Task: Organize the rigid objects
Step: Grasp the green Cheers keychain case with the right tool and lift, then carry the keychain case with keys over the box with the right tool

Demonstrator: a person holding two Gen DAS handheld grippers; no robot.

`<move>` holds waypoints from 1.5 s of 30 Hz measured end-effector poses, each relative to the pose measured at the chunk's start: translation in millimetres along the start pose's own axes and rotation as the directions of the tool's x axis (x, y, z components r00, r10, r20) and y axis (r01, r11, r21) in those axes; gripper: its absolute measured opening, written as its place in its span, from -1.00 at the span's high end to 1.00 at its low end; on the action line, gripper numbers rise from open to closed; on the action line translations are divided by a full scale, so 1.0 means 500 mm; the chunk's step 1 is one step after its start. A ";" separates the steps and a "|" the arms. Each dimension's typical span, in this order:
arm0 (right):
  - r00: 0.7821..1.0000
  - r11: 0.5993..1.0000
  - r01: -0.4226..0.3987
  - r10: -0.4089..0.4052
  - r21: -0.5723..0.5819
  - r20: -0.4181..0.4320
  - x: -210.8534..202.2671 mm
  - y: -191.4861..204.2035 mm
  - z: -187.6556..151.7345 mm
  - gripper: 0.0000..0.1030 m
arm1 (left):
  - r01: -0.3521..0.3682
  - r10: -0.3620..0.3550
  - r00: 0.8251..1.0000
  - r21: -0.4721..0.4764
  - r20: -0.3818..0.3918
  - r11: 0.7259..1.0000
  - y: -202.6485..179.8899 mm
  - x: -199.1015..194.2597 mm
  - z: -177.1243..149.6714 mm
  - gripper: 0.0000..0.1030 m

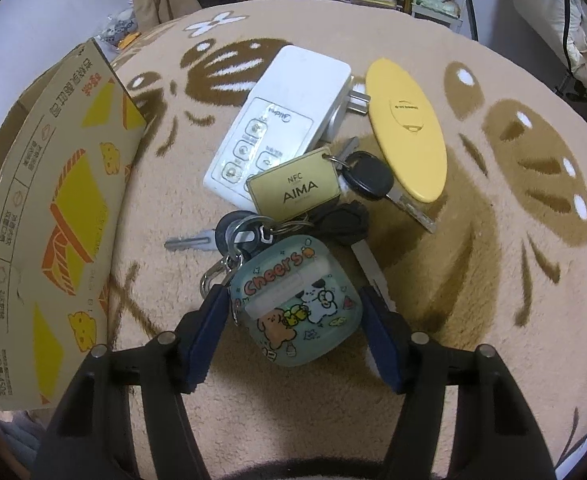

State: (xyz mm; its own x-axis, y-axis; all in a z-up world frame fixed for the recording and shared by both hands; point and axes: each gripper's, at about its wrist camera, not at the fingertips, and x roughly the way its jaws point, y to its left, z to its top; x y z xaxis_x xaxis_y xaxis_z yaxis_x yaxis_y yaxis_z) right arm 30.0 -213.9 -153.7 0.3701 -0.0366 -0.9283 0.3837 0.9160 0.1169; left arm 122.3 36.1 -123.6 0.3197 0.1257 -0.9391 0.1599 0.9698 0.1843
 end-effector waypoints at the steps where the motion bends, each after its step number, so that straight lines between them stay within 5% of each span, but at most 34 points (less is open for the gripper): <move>1: 1.000 1.000 0.000 0.000 -0.001 0.010 -0.002 0.002 0.000 -0.36 | 0.000 0.000 1.000 -0.001 0.000 1.000 0.000 0.000 0.000 0.64; 20: 0.993 0.999 -0.053 0.052 0.009 0.107 -0.038 0.015 0.000 -0.30 | -0.001 0.001 1.000 0.000 0.000 1.000 0.000 -0.001 0.000 0.64; 45: 0.948 0.992 -0.121 0.129 -0.046 0.290 -0.141 0.078 0.047 -0.30 | -0.001 0.001 1.000 0.000 -0.001 1.000 -0.001 0.000 0.001 0.64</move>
State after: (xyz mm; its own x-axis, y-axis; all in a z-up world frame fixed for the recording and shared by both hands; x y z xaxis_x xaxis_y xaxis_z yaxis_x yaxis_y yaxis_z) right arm 38.7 -185.2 -75.5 0.6456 -0.0327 -0.7630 0.2974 0.9310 0.2117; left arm 122.5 35.5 -123.5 0.3194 0.1268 -0.9391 0.1599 0.9696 0.1853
